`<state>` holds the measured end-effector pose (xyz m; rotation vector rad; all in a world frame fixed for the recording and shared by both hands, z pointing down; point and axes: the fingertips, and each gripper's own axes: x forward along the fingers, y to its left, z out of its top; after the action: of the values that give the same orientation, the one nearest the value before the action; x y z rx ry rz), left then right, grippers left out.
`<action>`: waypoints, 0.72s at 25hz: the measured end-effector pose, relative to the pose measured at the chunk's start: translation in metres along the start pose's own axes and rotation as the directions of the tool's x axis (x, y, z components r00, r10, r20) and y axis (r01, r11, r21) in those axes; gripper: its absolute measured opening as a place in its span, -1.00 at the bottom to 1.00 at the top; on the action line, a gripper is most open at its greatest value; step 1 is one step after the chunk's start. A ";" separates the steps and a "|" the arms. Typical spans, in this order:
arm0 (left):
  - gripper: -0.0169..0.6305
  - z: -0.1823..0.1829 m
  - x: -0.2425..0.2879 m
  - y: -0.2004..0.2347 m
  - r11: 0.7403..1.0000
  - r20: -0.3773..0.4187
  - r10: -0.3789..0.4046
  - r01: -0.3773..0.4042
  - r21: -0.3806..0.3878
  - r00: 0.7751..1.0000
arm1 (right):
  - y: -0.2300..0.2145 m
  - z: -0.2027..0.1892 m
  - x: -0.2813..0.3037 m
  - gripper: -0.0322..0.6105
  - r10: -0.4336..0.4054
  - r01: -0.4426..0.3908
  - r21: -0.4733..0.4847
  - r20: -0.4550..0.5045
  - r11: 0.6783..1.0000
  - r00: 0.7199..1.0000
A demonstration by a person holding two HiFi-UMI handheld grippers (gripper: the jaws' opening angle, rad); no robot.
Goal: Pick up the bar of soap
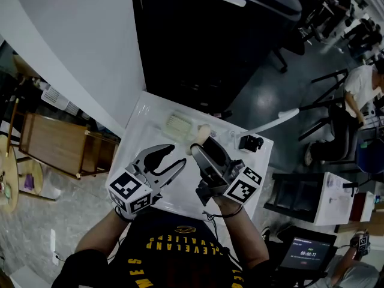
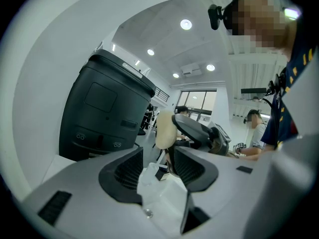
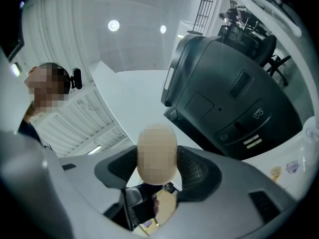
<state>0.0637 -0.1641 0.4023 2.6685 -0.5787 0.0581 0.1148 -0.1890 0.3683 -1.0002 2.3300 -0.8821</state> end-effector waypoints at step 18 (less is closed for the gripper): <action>-0.31 -0.002 -0.001 0.002 1.000 -0.008 -0.007 0.007 0.008 1.000 | -0.003 -0.003 0.001 -0.07 -0.010 0.010 -0.006 -0.007 1.000 1.000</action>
<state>0.0617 -0.1650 0.4048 2.6770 -0.5680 0.0698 0.1134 -0.1903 0.3723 -1.0130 2.3366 -0.8849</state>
